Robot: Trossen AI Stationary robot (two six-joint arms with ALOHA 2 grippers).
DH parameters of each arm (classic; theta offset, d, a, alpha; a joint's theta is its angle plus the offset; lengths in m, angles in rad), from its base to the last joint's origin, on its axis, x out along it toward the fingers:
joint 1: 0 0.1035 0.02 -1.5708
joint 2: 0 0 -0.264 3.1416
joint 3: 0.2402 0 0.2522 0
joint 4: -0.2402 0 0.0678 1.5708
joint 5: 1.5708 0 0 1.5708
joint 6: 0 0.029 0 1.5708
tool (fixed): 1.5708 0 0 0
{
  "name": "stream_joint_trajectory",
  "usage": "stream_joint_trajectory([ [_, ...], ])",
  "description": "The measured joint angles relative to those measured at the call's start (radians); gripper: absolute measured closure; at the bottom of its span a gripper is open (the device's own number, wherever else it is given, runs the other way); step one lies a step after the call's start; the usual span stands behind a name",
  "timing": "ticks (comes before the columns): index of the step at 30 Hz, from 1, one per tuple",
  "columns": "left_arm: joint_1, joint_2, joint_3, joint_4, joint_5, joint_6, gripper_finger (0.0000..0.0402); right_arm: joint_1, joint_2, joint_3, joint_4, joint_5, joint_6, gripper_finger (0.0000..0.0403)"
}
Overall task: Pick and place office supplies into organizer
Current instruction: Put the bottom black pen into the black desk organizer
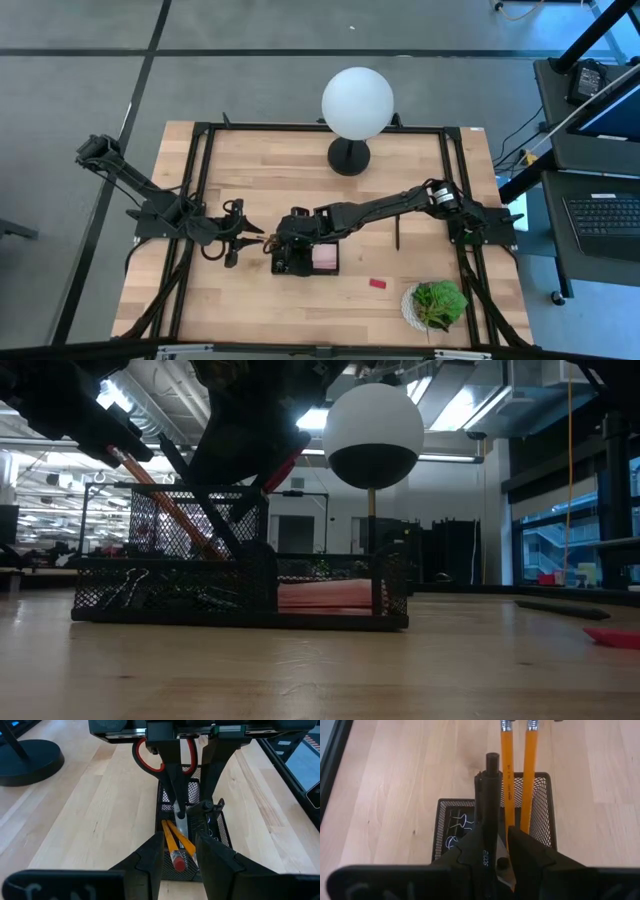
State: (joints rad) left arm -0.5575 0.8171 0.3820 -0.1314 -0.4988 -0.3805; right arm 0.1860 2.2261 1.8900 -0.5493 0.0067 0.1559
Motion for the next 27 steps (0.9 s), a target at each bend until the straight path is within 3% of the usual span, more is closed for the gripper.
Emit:
stream_joint_trajectory([
  [18,0.000,0.000,0.000,0.000,-0.002,-0.001,0.0296,0.000,0.000,0.000,-0.003,-0.008,0.006,0.0306],
  [27,0.000,0.000,0.000,0.000,-0.002,-0.001,0.0296,-0.001,0.000,0.000,-0.009,0.004,-0.004,0.0243],
])
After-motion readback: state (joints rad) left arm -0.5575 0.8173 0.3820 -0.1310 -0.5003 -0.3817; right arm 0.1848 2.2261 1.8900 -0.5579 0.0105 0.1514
